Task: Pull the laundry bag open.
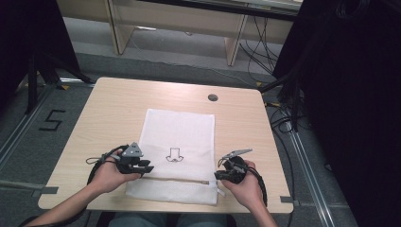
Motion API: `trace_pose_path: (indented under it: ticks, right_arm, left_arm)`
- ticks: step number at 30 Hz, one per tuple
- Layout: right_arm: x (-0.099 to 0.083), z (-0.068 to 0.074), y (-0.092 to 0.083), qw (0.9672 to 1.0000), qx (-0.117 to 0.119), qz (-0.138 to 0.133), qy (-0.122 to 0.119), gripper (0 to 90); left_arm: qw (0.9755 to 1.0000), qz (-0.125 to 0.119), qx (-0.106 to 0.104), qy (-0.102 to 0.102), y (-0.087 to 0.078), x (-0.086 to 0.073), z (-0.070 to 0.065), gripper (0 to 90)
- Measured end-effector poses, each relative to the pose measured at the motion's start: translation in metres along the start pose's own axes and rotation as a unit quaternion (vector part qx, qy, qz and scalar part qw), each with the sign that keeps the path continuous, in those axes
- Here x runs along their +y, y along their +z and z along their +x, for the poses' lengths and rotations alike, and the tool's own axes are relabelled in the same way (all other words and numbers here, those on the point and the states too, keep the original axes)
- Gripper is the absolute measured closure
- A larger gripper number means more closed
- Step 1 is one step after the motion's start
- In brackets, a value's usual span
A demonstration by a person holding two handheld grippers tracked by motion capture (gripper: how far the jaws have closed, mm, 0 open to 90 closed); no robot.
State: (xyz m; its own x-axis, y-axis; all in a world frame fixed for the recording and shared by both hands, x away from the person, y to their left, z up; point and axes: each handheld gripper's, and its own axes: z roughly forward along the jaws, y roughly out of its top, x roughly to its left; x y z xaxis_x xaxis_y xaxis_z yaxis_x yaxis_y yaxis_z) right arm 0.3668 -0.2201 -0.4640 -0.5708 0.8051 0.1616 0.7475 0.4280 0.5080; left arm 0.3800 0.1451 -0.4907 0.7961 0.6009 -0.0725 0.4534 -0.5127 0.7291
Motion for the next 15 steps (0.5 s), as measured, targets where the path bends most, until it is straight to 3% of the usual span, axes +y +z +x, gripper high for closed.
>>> trace_pose_path:
  ticks: [1, 3, 5, 10, 11, 12, 13, 15]
  right_arm:
    - [0.000, -0.001, 0.001, 1.0000, 0.000, -0.003, -0.002, 87.0]
    - [0.001, 0.001, 0.000, 0.9998, 0.005, 0.018, 0.005, 89.8]
    - [0.001, 0.000, 0.001, 0.9998, -0.003, 0.018, -0.007, 90.0]
    - [0.003, 0.006, 0.002, 0.9995, -0.001, 0.030, -0.012, 90.0]
    - [0.004, 0.007, 0.002, 0.9993, -0.001, 0.036, -0.005, 90.0]
    - [0.004, 0.007, 0.004, 0.9994, 0.002, 0.031, -0.014, 90.0]
    - [0.004, 0.010, 0.004, 0.9992, 0.004, 0.040, 0.001, 90.0]
    - [0.004, 0.009, 0.007, 0.9992, 0.006, 0.039, -0.011, 90.0]
  left_arm:
    - [1.0000, 0.000, 0.000, 0.000, 0.000, 0.000, 0.000, 68.4]
    - [1.0000, -0.005, -0.003, 0.003, 0.000, 0.000, 0.000, 67.1]
    - [0.9999, -0.009, -0.004, -0.005, 0.001, -0.001, -0.002, 66.5]
    - [0.9997, -0.012, -0.013, 0.016, 0.001, -0.002, -0.004, 65.9]
    - [0.9997, -0.018, -0.013, 0.009, 0.002, -0.002, -0.005, 65.8]
    - [0.9996, -0.022, -0.016, -0.001, 0.002, -0.002, -0.007, 65.7]
    - [0.9997, -0.017, -0.018, 0.007, 0.001, -0.001, -0.007, 65.5]
    - [0.9996, -0.021, -0.021, 0.005, 0.003, 0.000, -0.009, 64.8]
